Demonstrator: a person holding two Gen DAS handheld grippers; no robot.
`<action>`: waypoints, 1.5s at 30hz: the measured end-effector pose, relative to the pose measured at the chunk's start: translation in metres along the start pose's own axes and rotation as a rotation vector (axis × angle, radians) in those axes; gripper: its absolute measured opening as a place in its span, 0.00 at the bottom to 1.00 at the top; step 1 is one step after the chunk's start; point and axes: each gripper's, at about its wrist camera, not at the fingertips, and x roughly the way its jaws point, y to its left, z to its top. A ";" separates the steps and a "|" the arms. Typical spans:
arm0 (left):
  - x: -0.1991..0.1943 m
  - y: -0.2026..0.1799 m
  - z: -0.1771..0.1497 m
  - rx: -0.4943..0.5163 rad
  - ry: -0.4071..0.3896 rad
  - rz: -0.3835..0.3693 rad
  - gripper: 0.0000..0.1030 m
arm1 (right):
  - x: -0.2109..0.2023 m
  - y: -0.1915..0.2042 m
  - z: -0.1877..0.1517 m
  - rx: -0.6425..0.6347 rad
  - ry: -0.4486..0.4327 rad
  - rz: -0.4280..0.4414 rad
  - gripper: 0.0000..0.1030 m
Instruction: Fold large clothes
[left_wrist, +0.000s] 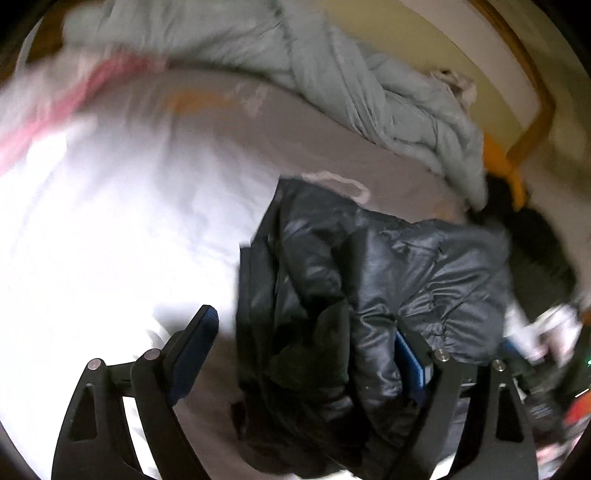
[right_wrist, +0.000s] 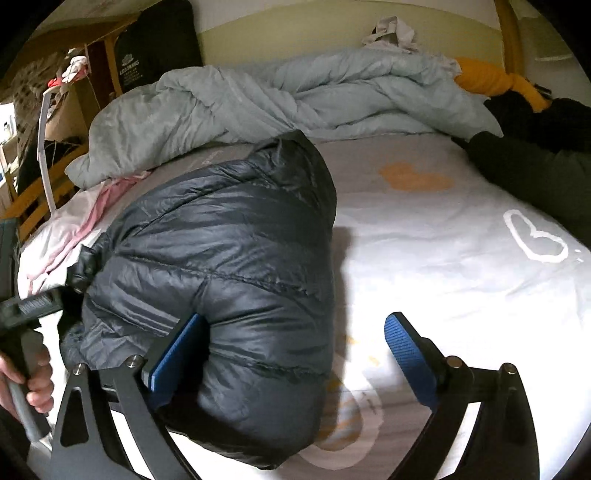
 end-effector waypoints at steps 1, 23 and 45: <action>-0.001 0.002 -0.001 -0.033 0.011 -0.028 0.84 | 0.000 -0.001 0.001 0.000 -0.001 -0.002 0.96; 0.016 -0.030 -0.027 -0.034 0.068 -0.149 0.65 | 0.027 0.021 -0.016 -0.052 0.079 0.115 0.87; 0.043 -0.311 -0.032 0.435 -0.123 -0.440 0.54 | -0.115 -0.149 0.045 0.085 -0.132 -0.220 0.41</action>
